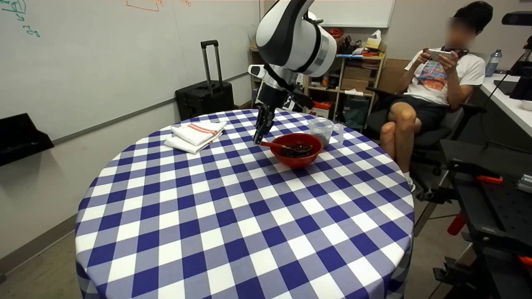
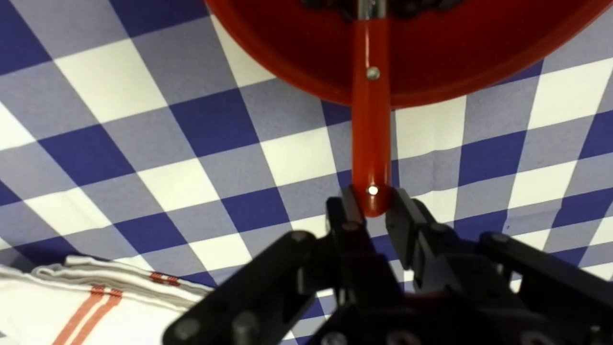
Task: Put a spoonful of the things in the red bowl into the jug
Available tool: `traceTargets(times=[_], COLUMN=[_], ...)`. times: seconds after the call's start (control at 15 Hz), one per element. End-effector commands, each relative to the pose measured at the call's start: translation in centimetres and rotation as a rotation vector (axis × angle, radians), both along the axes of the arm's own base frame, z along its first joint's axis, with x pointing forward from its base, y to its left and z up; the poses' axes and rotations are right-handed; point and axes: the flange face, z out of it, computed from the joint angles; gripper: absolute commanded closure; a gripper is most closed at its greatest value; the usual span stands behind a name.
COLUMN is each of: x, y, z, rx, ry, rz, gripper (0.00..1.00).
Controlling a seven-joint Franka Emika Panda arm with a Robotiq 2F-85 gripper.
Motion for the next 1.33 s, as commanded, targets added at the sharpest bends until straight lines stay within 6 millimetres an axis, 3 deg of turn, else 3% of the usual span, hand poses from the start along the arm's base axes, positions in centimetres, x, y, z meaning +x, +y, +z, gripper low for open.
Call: traceTargets(times=[0.0, 0.47, 1.27], x=[-0.7, -0.7, 0.0], y=[0.8, 1.7, 2.2], z=[0.2, 0.3, 3.0], rx=[-0.069, -0.111, -0.147], ry=[-0.006, 0.014, 0.001], rz=[-0.031, -0.065, -0.09], gripper=[0.95, 0.95, 0.95])
